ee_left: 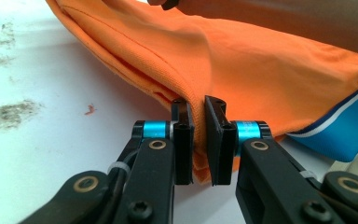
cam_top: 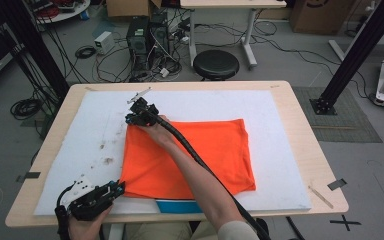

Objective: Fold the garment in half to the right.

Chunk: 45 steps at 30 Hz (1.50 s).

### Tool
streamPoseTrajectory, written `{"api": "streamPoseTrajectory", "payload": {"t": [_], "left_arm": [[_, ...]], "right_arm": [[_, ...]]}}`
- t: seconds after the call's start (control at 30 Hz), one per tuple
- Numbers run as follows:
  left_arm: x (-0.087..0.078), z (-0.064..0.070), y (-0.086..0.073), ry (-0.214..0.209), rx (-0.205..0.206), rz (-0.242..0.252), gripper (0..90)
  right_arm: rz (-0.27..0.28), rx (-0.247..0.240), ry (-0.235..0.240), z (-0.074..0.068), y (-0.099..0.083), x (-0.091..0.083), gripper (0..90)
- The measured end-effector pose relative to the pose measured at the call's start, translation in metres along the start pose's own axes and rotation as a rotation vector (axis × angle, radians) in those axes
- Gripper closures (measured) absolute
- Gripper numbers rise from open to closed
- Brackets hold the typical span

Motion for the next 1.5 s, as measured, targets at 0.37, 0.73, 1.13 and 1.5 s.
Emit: {"api": "streamPoseTrajectory", "payload": {"t": [0.37,0.73,1.13,1.5], "left_arm": [[0.012,0.017,0.001,-0.031,0.02,-0.008,82.0],[0.027,0.034,0.006,-0.063,0.049,-0.02,81.9],[0.039,0.044,0.009,-0.097,0.051,-0.028,82.0],[0.059,0.065,0.017,-0.148,0.076,-0.049,82.0]], "right_arm": [[-0.012,-0.009,-0.018,0.005,-0.009,-0.009,84.9],[-0.016,-0.003,-0.041,0.016,-0.019,-0.028,84.8],[-0.008,0.045,-0.037,0.024,-0.034,-0.037,84.9],[0.011,0.07,-0.071,0.04,-0.046,-0.063,85.0]]}}
Point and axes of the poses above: each handheld gripper's, and its own axes: x roughly forward along the jaws, y roughly out of its top, z roughly to its right, the point moved 9 cm from there along x, roughly forward along the jaws, and after that the axes turned 11 degrees about -x, right-handed, at the moved point
